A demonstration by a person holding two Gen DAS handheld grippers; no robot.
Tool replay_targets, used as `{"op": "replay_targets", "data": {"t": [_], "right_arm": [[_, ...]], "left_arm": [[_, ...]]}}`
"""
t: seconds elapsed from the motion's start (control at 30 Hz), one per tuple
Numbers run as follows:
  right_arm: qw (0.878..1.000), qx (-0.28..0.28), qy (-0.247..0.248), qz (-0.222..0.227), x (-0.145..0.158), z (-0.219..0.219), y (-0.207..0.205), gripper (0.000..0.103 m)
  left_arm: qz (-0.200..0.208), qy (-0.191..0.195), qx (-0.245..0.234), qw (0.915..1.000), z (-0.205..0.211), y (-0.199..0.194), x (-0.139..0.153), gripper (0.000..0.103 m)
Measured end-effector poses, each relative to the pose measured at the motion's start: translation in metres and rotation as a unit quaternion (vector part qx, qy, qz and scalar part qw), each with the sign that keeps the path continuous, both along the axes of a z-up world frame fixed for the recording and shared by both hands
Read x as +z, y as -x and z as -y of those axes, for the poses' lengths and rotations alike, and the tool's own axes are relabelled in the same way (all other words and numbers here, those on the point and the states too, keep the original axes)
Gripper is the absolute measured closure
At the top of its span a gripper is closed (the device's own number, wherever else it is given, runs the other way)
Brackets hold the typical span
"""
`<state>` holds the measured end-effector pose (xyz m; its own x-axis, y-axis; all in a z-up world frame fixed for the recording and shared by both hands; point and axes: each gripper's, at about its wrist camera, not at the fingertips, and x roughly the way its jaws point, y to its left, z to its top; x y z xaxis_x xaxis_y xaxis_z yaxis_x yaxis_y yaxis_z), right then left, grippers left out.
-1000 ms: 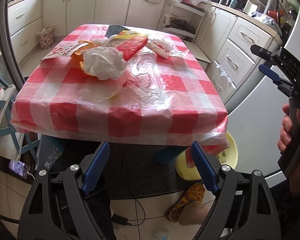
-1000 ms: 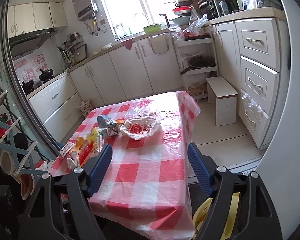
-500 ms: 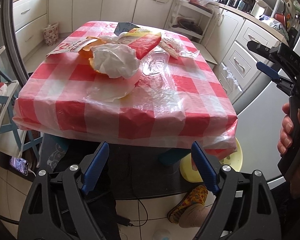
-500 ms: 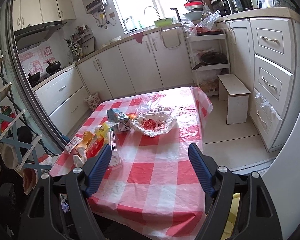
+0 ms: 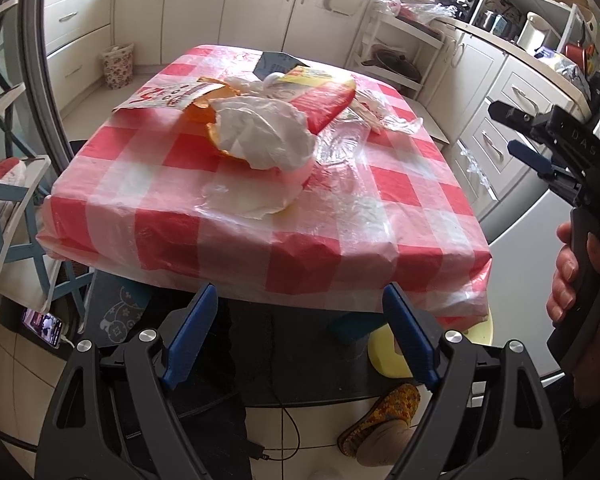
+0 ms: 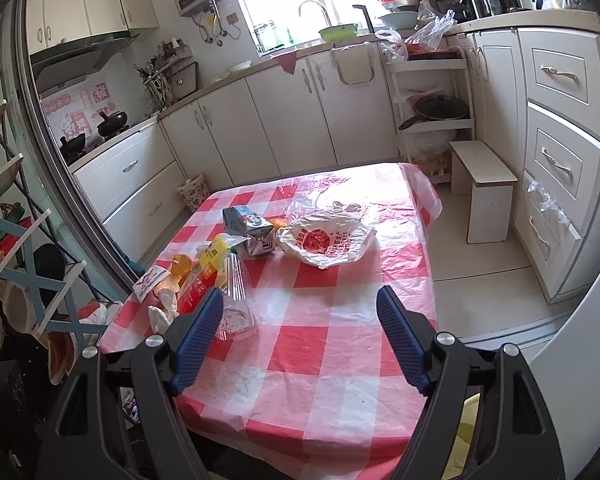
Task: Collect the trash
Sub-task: 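Bring both tools back over the table toward the remaining trash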
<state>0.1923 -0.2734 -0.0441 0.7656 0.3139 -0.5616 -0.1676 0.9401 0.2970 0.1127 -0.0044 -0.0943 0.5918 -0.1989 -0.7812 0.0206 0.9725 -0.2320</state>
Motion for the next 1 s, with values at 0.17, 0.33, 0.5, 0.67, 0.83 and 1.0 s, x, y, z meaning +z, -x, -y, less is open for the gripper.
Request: {"op": "replay_targets", "data": {"t": [0.17, 0.33, 0.5, 0.67, 0.83, 1.0], "right_arm": [[1.0, 0.009, -0.006, -0.003, -0.001, -0.006, -0.006, 0.027], [1.0, 0.015, -0.004, -0.007, -0.003, -0.01, -0.013, 0.027], [1.0, 0.02, -0.004, -0.01, -0.005, -0.016, -0.02, 0.027], [1.0, 0.023, -0.003, -0.013, -0.007, -0.02, -0.023, 0.027], [0.999, 0.027, -0.003, -0.017, -0.009, -0.024, -0.027, 0.027], [0.999, 0.034, -0.005, -0.017, -0.011, -0.031, -0.032, 0.027]], "left_arm": [[-0.002, 0.002, 0.012, 0.9999, -0.008, -0.005, -0.003, 0.022], [-0.002, 0.003, 0.018, 0.9998, -0.012, -0.01, -0.004, 0.022], [-0.002, 0.002, 0.024, 0.9997, -0.016, -0.014, -0.005, 0.022], [0.003, 0.002, 0.03, 0.9995, -0.02, -0.016, -0.004, 0.022], [0.017, 0.004, 0.037, 0.9992, -0.026, -0.016, -0.002, 0.022], [0.041, -0.005, 0.042, 0.9983, -0.029, -0.019, 0.006, 0.022]]}}
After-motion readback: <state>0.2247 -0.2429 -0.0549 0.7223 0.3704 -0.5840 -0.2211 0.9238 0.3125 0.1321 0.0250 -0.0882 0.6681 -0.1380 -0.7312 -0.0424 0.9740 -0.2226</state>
